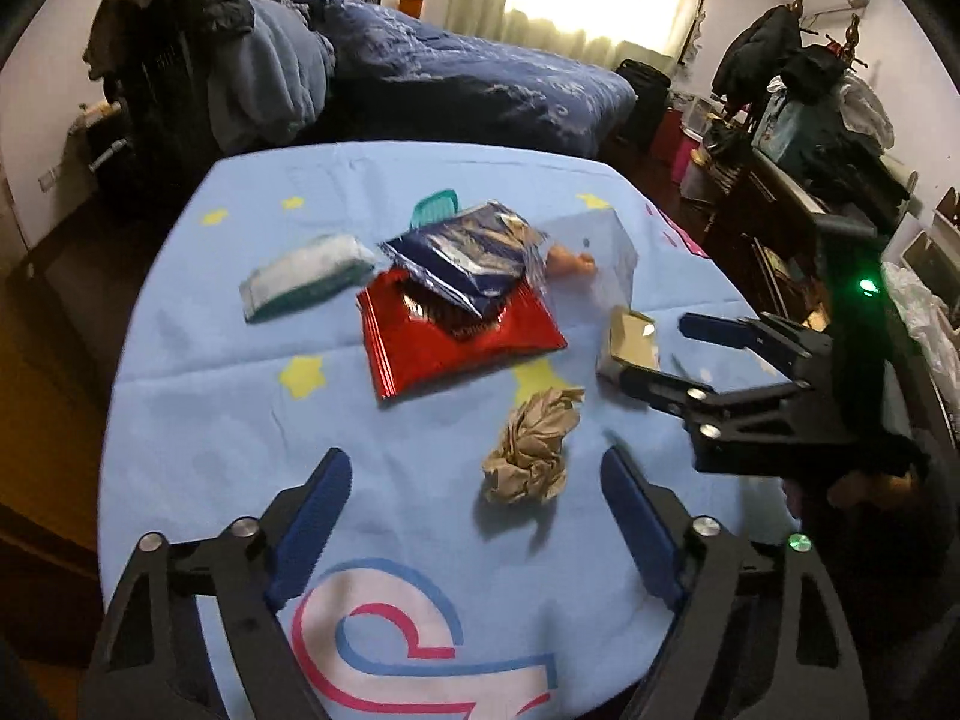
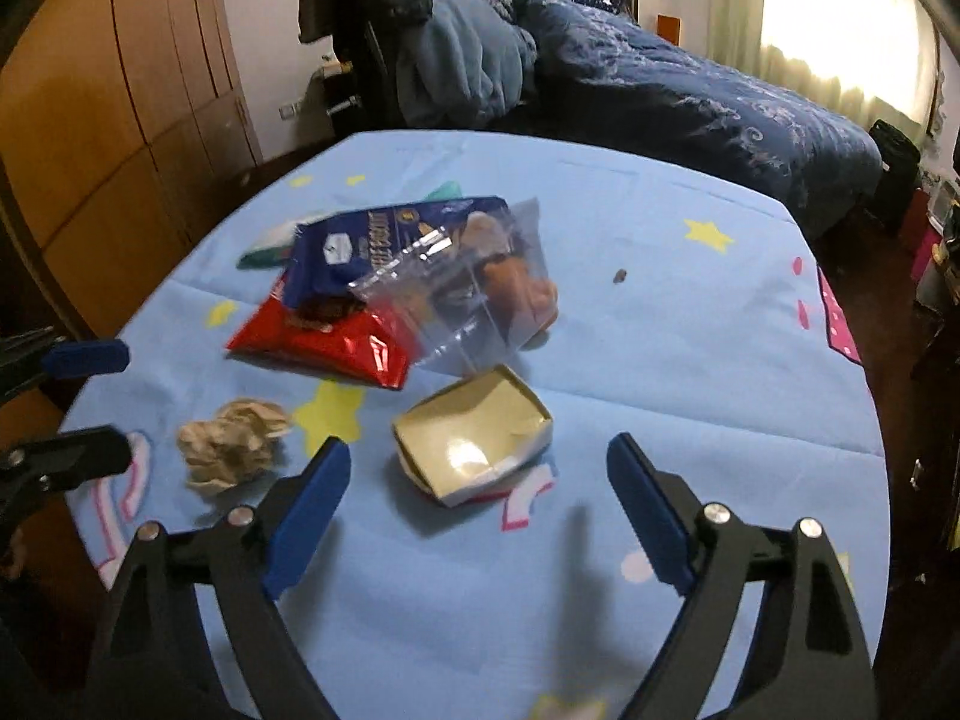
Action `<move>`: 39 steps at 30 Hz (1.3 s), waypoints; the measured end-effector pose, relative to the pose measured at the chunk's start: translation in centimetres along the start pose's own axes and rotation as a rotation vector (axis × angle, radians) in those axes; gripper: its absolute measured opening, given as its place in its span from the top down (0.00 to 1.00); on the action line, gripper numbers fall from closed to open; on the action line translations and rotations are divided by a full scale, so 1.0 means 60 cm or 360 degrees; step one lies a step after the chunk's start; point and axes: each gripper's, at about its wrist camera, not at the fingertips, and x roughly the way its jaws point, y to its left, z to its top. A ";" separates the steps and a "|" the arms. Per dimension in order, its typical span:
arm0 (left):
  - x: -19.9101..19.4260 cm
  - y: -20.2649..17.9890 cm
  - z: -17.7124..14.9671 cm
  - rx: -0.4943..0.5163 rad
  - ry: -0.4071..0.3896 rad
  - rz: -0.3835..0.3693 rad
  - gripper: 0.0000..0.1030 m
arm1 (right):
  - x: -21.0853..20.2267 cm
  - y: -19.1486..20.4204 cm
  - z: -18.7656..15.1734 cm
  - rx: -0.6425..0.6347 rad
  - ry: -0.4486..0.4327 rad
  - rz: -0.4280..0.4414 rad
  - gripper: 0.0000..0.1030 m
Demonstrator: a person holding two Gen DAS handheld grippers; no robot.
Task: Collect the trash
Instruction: 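Grasp the crumpled brown paper with the left tool while the right tool grasps the yellow box, then carry both items over the white bin and open both tools to drop them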
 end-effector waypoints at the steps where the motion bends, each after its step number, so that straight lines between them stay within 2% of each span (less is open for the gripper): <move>1: 0.003 0.002 -0.002 -0.0002 0.0008 -0.0015 0.21 | 0.005 -0.001 0.002 0.0005 0.0010 0.0001 0.15; 4: 0.018 0.000 -0.004 0.0013 0.0045 -0.0064 0.28 | 0.024 -0.001 0.007 0.0019 0.0034 0.0001 0.15; 6: 0.027 -0.006 -0.003 0.0030 0.0072 -0.0079 0.31 | 0.032 -0.001 0.009 0.0030 0.0043 0.0001 0.25; 7: 0.031 -0.010 -0.002 0.0048 0.0083 -0.0088 0.33 | 0.033 -0.002 0.009 0.0034 0.0049 -0.0001 0.35; 8: 0.035 -0.014 -0.001 0.0067 0.0090 -0.0094 0.33 | 0.032 -0.002 0.008 0.0025 0.0043 -0.0014 0.41; 14: 0.060 -0.033 0.008 0.0129 0.0142 -0.0074 0.43 | 0.014 -0.019 -0.007 0.0034 0.0049 0.0004 0.41; 20: 0.089 -0.040 0.016 0.0159 0.0213 -0.0006 0.53 | -0.003 -0.029 -0.023 0.0053 0.0028 0.0011 0.41; 26: 0.086 -0.048 0.018 0.0175 0.0229 0.0003 0.75 | -0.021 -0.035 -0.031 0.0088 -0.0010 0.0020 0.41; 30: 0.075 -0.057 0.019 0.0194 0.0207 0.0009 0.79 | -0.034 -0.037 -0.034 0.0092 -0.0032 0.0015 0.41; 35: 0.049 -0.068 0.036 0.0163 0.0147 -0.0054 0.80 | -0.057 -0.046 -0.034 0.0119 -0.0081 0.0017 0.41; 39: 0.024 -0.100 0.070 0.0191 0.0066 -0.0118 0.80 | -0.100 -0.067 -0.030 0.0148 -0.0181 -0.0019 0.41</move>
